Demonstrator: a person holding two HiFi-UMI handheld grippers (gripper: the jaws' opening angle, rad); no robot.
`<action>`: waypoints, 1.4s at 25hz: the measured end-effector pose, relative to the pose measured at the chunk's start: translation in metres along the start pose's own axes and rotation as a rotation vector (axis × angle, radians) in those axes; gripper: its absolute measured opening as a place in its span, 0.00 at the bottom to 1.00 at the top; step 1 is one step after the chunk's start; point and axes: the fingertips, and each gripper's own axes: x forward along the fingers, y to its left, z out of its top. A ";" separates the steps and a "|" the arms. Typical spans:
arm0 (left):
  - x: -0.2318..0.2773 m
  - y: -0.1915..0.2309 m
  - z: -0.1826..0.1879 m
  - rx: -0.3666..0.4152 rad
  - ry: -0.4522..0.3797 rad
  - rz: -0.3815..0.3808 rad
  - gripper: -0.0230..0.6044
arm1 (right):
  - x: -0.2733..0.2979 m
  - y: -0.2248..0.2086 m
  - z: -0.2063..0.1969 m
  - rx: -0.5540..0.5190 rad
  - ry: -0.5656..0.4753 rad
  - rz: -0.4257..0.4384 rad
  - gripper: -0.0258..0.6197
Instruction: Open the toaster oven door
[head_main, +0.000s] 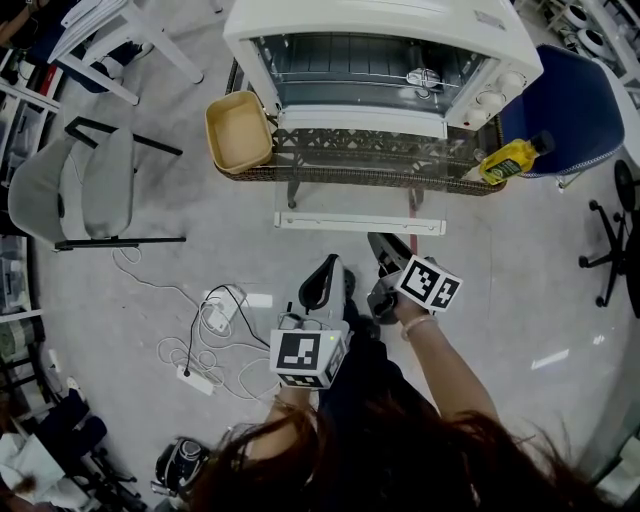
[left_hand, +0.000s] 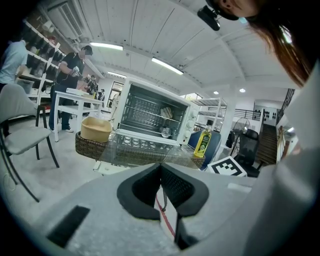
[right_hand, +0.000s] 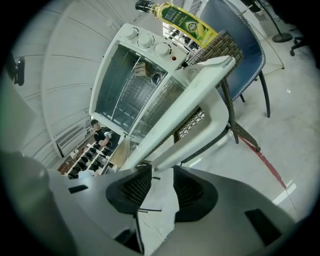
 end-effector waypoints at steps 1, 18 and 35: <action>0.000 0.000 0.000 0.000 0.000 -0.001 0.06 | -0.001 -0.001 0.001 0.002 -0.004 0.000 0.22; -0.008 -0.002 0.007 0.002 0.008 0.007 0.06 | -0.023 -0.005 -0.017 -0.058 0.039 -0.055 0.18; -0.035 -0.018 0.035 0.032 0.034 0.019 0.06 | -0.061 0.023 -0.011 -0.226 0.074 -0.087 0.11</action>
